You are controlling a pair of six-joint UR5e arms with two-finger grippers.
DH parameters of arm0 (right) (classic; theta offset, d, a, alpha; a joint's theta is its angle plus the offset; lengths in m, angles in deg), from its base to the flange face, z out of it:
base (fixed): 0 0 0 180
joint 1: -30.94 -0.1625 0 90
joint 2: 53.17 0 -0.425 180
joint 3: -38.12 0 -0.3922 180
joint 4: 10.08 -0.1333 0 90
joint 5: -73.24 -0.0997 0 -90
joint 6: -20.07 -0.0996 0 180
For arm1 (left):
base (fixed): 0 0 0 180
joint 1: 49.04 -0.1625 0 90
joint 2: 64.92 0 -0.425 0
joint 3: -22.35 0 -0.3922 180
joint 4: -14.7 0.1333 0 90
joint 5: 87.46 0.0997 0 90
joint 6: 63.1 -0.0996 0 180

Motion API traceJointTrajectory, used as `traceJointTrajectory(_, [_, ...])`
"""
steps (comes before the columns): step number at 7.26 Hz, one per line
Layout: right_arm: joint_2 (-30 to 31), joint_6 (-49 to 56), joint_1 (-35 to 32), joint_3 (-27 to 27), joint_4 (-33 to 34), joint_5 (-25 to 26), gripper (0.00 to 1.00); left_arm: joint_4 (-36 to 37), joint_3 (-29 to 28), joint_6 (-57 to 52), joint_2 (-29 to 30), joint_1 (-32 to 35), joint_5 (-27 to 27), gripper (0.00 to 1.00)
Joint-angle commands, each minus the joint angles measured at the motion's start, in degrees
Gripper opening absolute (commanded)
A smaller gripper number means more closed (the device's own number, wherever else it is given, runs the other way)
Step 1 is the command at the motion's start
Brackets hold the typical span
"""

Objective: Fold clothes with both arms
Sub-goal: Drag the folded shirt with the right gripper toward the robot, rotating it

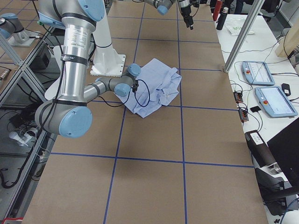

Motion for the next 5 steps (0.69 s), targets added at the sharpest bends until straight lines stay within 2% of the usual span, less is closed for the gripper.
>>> traceJointTrajectory(1, [-0.2,-0.5,0.5,0.4,-0.3,-0.1,0.99,-0.1,0.8,0.0,-0.7,-0.5,0.1,1.00])
traceJointTrajectory(2, [-1.3,-0.5,-1.6,0.9,-0.3,0.0,1.00,-0.5,0.9,0.0,-1.0,-3.3,0.3,1.00])
traceJointTrajectory(3, [-5.5,-0.5,-7.3,0.5,-0.2,0.1,1.00,-0.6,1.9,0.9,-1.0,-7.0,0.4,1.00])
traceJointTrajectory(5, [-10.8,0.4,-17.4,0.2,-0.1,0.3,1.00,-0.8,5.8,9.7,-1.9,-13.6,0.6,1.00])
